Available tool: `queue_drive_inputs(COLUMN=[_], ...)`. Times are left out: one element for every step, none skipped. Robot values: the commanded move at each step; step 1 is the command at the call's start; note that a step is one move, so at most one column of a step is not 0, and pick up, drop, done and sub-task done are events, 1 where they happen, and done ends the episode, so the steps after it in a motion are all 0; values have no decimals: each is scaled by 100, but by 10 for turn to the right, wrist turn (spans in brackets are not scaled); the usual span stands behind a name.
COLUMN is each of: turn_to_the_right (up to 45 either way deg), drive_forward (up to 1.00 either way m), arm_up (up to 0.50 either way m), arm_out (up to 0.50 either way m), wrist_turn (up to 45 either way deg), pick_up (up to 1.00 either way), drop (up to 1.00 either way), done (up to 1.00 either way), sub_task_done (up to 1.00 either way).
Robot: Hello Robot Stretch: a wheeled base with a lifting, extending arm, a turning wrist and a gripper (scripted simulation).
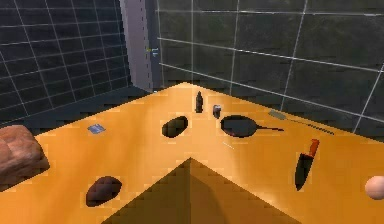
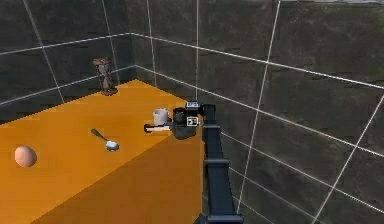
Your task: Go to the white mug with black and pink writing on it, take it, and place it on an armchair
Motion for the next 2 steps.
queue_drive_inputs(turn_to_the_right=[0,0], drive_forward=[0,0], arm_up=[0,10], arm_out=[0,0], wrist_turn=[0,0], pick_up=[100,0], drop=[0,0], done=[0,0], sub_task_done=[0,0])
